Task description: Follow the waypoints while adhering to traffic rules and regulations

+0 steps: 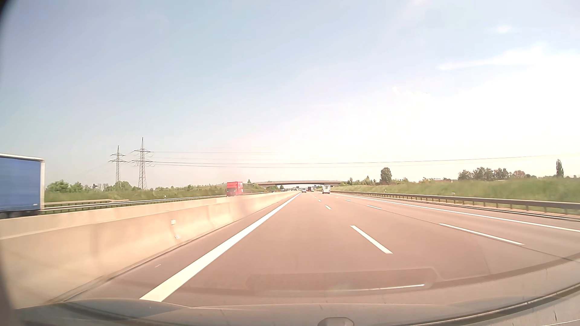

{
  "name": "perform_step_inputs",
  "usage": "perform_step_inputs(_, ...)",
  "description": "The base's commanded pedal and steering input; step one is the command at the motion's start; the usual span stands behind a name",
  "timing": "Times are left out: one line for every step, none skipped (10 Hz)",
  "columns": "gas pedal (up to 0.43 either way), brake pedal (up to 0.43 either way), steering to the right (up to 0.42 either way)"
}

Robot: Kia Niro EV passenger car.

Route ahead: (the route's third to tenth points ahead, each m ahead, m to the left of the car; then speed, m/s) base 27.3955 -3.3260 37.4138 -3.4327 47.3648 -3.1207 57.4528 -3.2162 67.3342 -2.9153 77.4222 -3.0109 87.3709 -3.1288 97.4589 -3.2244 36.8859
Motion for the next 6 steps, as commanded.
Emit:
perform_step_inputs(0.331,0.000,0.000)
perform_step_inputs(0.331,0.000,0.001)
perform_step_inputs(0.331,0.000,0.001)
perform_step_inputs(0.331,0.000,0.001)
perform_step_inputs(0.331,0.000,0.002)
perform_step_inputs(0.331,0.000,0.002)
